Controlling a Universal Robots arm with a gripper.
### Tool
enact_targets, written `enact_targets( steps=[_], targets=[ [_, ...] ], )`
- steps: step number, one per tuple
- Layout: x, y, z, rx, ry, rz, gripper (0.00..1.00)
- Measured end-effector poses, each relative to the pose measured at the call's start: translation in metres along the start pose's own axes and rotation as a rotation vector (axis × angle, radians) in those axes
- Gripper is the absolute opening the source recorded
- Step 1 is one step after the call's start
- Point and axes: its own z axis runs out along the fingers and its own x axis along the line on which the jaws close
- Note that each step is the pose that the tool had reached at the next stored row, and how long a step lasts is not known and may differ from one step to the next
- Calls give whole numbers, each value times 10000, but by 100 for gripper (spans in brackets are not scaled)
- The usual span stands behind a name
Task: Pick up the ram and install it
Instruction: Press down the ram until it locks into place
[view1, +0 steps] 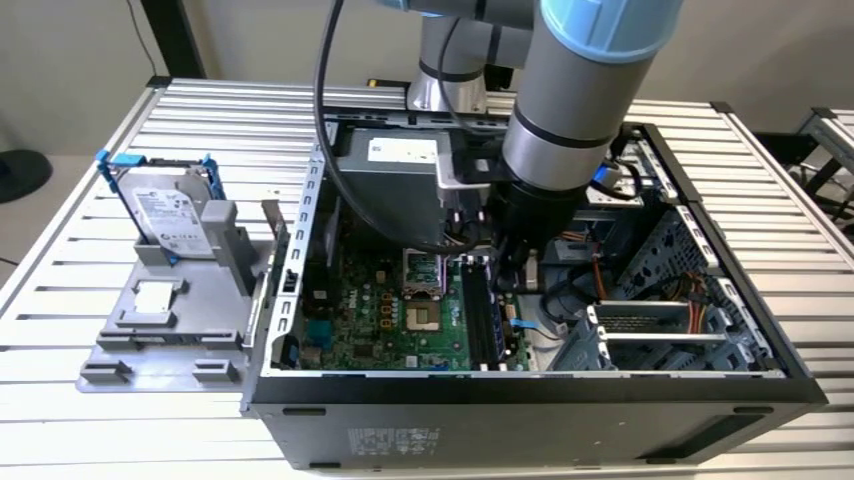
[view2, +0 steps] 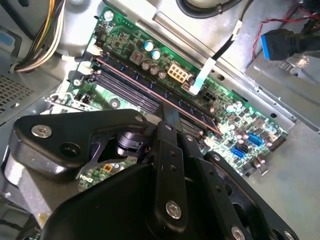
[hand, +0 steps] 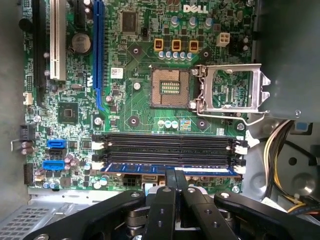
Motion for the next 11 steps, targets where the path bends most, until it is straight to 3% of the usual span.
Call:
enact_targets(
  steps=[11],
  targets=[
    [0, -5, 40, 1, -1, -49, 0]
  ],
)
